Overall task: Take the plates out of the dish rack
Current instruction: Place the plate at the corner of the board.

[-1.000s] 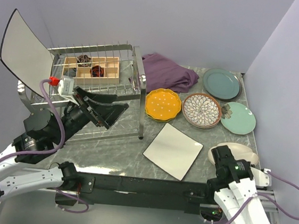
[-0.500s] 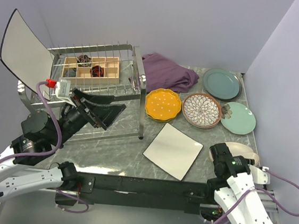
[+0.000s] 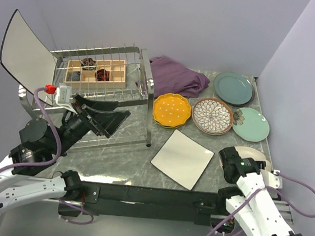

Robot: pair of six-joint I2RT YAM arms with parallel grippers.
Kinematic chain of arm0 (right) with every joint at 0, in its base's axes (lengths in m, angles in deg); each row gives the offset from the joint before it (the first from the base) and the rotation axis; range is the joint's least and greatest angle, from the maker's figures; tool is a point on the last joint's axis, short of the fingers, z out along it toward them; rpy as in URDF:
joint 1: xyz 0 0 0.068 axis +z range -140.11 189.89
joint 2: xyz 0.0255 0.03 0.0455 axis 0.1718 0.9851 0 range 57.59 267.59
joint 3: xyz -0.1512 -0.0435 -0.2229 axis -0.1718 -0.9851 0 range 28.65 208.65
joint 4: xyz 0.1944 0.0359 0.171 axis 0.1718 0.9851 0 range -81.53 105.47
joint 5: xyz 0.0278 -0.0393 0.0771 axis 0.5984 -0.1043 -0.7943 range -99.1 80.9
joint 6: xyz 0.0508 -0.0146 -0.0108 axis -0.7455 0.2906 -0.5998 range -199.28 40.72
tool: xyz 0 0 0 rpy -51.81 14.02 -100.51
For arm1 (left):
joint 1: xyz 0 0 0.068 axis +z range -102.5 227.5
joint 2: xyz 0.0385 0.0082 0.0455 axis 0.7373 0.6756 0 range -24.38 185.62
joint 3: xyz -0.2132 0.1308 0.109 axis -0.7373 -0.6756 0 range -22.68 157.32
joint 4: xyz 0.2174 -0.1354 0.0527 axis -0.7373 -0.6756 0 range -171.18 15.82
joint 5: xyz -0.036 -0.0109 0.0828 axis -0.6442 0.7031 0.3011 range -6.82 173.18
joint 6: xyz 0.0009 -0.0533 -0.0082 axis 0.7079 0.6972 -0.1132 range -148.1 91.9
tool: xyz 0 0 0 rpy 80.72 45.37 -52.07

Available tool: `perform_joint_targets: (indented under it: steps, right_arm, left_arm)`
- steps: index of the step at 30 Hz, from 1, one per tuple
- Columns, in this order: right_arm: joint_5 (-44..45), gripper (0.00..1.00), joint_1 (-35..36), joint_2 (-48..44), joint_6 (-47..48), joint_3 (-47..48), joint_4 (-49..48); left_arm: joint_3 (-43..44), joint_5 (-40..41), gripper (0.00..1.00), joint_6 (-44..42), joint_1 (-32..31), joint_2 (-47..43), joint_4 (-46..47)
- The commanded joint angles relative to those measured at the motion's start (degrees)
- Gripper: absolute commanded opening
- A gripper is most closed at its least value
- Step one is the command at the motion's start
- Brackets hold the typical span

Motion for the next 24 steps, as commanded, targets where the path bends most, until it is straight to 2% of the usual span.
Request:
perform_joint_targets:
  steps: [1,3,24]
  right_arm:
    - [4.3,0.71,-0.6,4.3,-10.7,2.4,-0.5]
    - [4.2,0.74,-0.6,5.8,-10.9,2.0,-1.3]
    - [6.4,0.74,-1.3,11.6,-17.3,-0.1,-3.1]
  left_arm:
    - [-0.5,0.3,0.99,0.8,-0.2,-0.7,1.1]
    - [-0.5,0.3,0.99,0.6,-0.2,-1.0,0.8]
    - [-0.3,-0.2,0.99,1.0,-0.2,-3.0,0.3]
